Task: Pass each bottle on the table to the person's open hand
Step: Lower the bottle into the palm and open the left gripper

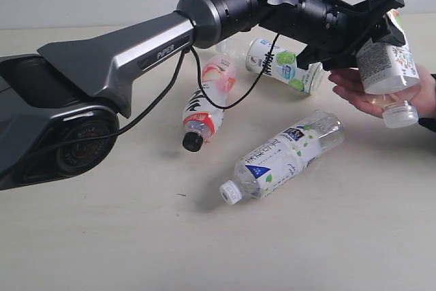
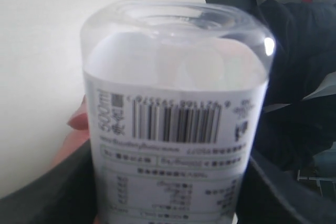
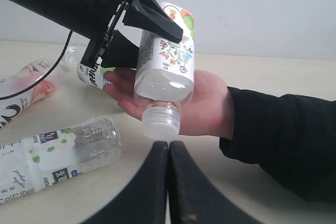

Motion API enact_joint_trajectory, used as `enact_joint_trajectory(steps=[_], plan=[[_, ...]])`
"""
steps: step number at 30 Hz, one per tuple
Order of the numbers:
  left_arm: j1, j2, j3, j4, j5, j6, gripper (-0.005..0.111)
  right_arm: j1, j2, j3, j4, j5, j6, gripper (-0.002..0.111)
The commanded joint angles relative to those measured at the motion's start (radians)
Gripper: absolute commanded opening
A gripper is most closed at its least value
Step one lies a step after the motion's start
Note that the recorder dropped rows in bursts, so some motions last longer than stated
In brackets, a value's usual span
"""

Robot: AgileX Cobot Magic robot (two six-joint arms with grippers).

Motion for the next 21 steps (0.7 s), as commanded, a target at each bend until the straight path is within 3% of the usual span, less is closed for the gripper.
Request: enact_joint_trajectory(steps=[1, 6, 21], plan=[[-0.001, 0.007, -0.008, -0.019, 0.002, 0.000, 0.038, 0.005, -0.004, 0.006, -0.003, -0.009, -0.001, 0.000], [-0.001, 0.007, -0.008, -0.019, 0.012, 0.000, 0.053, 0.005, -0.004, 0.006, -0.003, -0.009, -0.001, 0.000], [-0.001, 0.007, -0.008, -0.021, 0.039, 0.002, 0.054, 0.005, -0.004, 0.006, -0.003, -0.009, -0.001, 0.000]])
